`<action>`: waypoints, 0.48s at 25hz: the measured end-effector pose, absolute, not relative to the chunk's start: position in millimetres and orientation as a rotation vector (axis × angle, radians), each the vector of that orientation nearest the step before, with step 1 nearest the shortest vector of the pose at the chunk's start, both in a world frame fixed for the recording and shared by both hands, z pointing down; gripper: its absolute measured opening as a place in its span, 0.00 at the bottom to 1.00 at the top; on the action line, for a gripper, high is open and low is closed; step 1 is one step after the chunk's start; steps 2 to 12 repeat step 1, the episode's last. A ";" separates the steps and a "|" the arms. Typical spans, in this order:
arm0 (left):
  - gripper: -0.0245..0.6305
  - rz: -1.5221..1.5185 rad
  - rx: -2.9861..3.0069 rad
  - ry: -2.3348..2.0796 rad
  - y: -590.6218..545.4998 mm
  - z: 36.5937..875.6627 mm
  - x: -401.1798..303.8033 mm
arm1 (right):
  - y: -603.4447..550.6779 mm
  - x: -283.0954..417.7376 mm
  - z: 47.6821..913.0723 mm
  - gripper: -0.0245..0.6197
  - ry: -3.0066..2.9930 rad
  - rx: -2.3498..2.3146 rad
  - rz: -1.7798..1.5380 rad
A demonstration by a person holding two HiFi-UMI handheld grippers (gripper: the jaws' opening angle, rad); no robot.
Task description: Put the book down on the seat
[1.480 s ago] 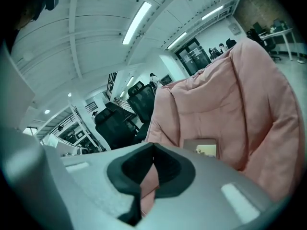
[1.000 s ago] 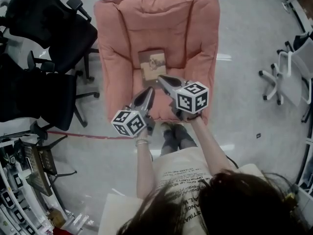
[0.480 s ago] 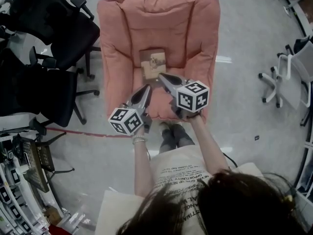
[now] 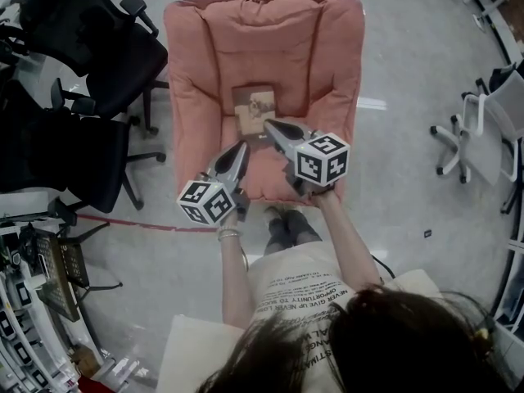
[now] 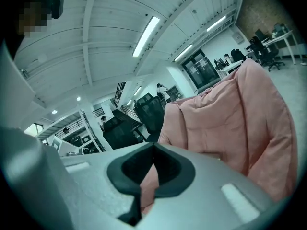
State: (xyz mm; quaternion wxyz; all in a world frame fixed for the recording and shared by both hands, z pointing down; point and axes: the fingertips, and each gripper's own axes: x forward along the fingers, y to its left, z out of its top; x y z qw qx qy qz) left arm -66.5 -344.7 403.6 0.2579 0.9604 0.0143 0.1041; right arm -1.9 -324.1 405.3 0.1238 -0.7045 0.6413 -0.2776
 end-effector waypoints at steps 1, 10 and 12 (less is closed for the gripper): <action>0.02 0.280 2.606 0.039 -345.0 402.3 -64.5 | -325.0 -0.8 404.4 0.04 1.877 -2.055 -0.808; 0.02 0.280 2.606 0.039 -345.0 402.3 -64.5 | -325.0 -0.8 404.4 0.04 1.877 -2.055 -0.808; 0.02 0.280 2.606 0.039 -345.0 402.3 -64.5 | -325.0 -0.8 404.4 0.04 1.877 -2.055 -0.808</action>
